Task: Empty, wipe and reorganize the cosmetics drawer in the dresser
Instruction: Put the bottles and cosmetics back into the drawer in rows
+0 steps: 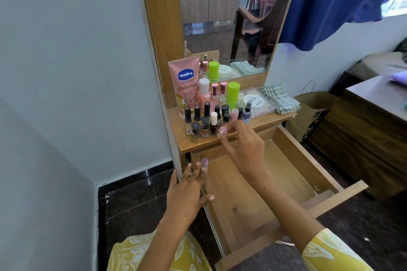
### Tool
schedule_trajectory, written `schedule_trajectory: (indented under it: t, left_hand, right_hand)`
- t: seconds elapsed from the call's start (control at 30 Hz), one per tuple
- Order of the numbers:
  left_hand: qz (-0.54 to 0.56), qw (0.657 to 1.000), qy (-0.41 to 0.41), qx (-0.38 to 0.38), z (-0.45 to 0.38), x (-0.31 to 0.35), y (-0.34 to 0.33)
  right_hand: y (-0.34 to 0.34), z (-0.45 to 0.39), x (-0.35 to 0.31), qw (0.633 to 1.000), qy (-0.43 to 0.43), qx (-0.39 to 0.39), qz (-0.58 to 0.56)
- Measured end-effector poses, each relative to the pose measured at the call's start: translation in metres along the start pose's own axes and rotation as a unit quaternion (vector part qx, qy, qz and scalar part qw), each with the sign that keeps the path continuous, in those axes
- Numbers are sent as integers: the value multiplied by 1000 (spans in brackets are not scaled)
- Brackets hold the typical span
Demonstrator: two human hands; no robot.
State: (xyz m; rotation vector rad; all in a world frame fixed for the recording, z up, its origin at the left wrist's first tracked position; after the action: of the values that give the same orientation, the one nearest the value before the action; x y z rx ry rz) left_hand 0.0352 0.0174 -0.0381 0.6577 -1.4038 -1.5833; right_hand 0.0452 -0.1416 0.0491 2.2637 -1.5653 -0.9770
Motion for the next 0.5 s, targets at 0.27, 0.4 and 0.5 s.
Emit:
schedule_trajectory:
  t: [0.27, 0.4, 0.5]
  left_hand:
    - [6, 1000, -4, 1, -1, 0, 1]
    - [7, 1000, -4, 8, 0, 1, 3]
    - [4, 1000, -6, 11, 0, 1, 3]
  right_hand:
    - [-18, 45, 15, 976, -100, -164, -105]
    - [-46, 53, 30, 947, -164, -252, -111]
    - [-63, 55, 33, 933, -180, -290, -114]
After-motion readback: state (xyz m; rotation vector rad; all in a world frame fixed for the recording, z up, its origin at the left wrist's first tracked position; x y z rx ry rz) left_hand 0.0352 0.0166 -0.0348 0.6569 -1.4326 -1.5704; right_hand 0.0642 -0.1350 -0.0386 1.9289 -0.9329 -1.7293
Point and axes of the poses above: each hand's wrist, its own z-axis away from the middle knuckle, its own y-axis out of the back of the hand, x = y × z, the point moved 5 cm from there along -z, towards the middle knuckle, and after that the axes turned 1 degree about -z, right-handed, at the moved point
